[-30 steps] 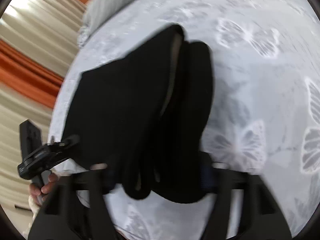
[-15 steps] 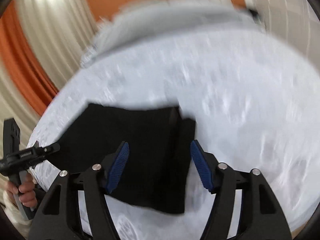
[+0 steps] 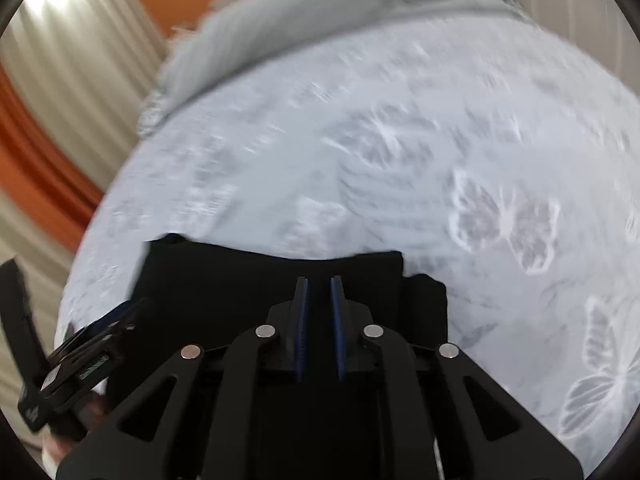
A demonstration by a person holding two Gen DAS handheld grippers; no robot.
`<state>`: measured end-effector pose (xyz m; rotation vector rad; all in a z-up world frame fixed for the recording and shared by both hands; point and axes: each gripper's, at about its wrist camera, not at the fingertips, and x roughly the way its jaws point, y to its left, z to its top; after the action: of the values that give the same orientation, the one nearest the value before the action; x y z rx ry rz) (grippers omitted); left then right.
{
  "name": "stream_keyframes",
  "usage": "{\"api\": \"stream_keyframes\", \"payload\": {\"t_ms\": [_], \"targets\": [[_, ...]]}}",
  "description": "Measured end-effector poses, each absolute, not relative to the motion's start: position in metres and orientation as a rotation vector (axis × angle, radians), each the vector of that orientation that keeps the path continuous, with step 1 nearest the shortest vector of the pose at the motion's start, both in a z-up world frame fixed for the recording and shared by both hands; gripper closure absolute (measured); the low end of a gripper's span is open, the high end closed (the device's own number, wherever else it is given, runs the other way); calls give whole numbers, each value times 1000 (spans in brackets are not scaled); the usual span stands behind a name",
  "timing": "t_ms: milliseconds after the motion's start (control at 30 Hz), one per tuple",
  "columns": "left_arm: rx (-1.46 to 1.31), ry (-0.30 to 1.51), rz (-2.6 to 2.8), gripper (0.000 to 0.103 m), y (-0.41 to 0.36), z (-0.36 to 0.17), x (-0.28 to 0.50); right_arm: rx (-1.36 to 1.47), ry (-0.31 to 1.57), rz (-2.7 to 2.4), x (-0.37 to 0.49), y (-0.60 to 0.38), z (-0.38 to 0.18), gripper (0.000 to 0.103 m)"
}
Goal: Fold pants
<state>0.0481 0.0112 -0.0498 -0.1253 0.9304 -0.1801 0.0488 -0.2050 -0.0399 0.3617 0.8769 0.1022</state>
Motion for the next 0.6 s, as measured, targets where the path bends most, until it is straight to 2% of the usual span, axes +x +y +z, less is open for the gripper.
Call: {"api": "stream_keyframes", "payload": {"t_ms": [100,133,167,300,433,467,600], "targets": [[-124,903,-240,32,15,-40,34,243,953,63,40,-199,-60,89],[-102,915,-228,32,16,-44,34,236,1003,53,44,-202,-75,89],[-96,932,-215,33,17,-48,34,296,966,62,39,-208,-81,89],[-94,918,-220,33,23,-43,10,274,914,79,1,-212,-54,86],[-109,898,-238,32,40,-38,-24,226,923,116,-38,-208,-58,86],[-103,903,-244,32,44,-41,-33,191,956,99,-44,-206,-70,79],[-15,1021,-180,28,48,-81,-35,230,971,83,-39,-213,-75,73]]}}
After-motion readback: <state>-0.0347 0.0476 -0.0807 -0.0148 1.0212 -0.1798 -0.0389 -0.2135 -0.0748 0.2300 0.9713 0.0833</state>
